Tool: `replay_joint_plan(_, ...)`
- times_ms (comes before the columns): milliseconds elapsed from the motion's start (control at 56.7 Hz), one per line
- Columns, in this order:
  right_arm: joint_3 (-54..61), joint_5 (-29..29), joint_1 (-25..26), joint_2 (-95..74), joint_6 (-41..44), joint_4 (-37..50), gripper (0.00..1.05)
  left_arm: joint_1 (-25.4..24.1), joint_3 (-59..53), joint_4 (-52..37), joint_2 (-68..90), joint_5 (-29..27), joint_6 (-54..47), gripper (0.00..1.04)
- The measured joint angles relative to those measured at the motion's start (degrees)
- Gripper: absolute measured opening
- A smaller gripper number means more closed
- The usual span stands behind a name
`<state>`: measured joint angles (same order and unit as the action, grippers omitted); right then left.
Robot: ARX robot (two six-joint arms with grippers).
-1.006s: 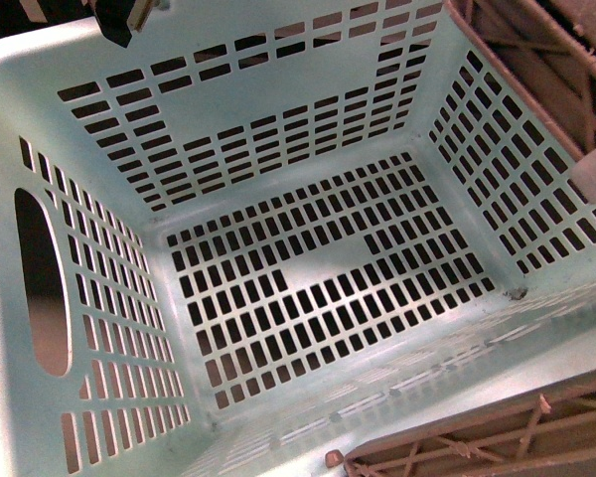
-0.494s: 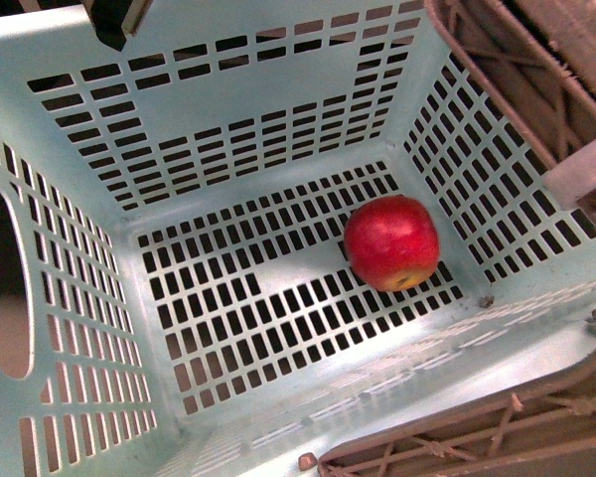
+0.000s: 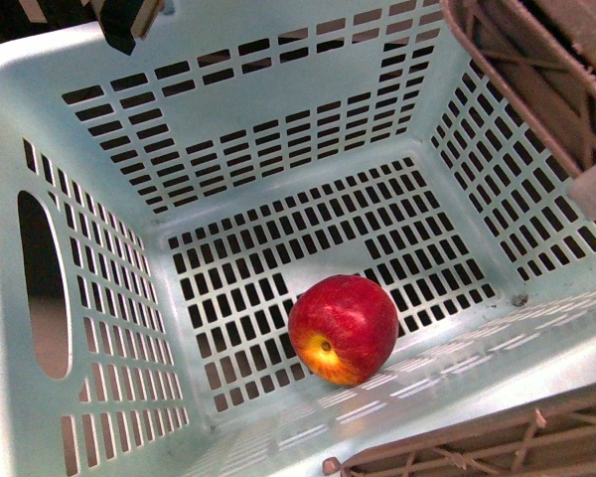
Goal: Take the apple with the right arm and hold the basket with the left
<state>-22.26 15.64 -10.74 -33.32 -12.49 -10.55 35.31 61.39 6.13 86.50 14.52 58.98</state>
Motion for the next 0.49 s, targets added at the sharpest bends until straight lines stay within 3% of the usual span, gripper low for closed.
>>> replay_joint_plan(141,0.35,-0.63,0.22,0.24,0.37,0.92,0.95,0.0,0.0,0.02,0.0,0.15,-0.02,0.18)
replay_joint_plan(282,10.67,-8.48,3.08,5.6,8.81,24.65,0.7,0.0,0.0,0.02,0.0,0.33,0.04,0.18)
replay_joint_plan(406,13.64,-14.32,7.56,8.74,11.06,26.27,0.47,0.0,0.0,0.0,0.0,0.11,-0.15,0.18)
replay_joint_plan(494,15.12,-14.97,10.14,10.21,11.47,26.05,0.33,0.0,0.0,0.0,0.0,0.17,-0.02,0.18)
